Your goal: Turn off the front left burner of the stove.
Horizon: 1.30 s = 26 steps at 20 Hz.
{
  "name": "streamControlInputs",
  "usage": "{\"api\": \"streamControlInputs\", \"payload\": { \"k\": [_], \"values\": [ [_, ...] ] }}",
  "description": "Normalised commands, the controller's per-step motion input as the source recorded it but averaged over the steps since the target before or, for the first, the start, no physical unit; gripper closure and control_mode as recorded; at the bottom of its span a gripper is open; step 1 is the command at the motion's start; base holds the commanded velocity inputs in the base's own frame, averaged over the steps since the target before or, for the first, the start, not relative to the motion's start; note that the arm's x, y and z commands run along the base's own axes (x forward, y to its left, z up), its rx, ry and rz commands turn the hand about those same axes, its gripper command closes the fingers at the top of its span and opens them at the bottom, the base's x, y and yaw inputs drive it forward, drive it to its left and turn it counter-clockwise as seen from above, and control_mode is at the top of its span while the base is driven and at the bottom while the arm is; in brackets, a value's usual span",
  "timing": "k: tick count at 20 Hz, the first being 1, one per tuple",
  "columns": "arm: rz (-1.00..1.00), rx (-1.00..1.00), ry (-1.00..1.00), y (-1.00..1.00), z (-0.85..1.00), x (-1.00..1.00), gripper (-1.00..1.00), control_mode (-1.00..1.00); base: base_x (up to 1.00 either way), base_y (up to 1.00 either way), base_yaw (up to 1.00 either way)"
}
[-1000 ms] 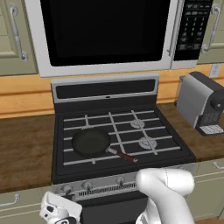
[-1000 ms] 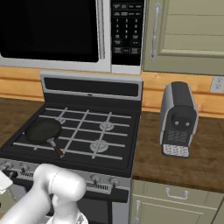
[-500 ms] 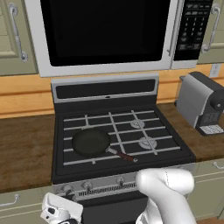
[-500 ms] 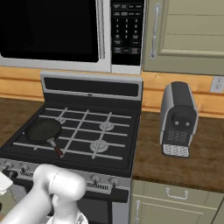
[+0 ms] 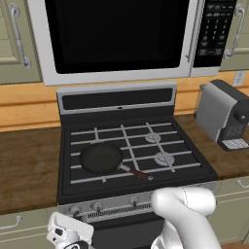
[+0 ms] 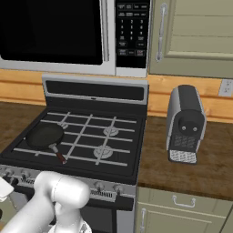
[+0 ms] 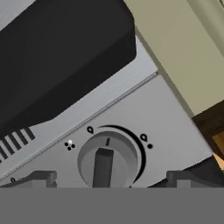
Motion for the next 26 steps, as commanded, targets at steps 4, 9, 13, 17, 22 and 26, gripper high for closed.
{"api": "streamControlInputs", "payload": {
  "k": [4,9,13,17,22,26],
  "values": [
    [0.04,0.0,0.0,-0.14,0.0,0.0,-1.0,-1.0,0.0,0.0,0.0],
    [0.0,0.0,0.0,0.0,-0.08,0.0,-1.0,-1.0,0.0,0.0,0.0],
    [0.0,0.0,0.0,0.0,-0.02,0.0,-1.0,-1.0,0.0,0.0,0.0],
    [0.0,0.0,0.0,0.0,0.0,0.0,-1.0,-1.0,0.0,0.0,0.0],
    [0.0,0.0,0.0,0.0,0.0,0.0,1.0,-1.0,0.0,0.0,0.0],
    [0.0,0.0,0.0,0.0,0.02,0.0,1.0,-1.0,0.0,0.0,0.0]
  ]
}}
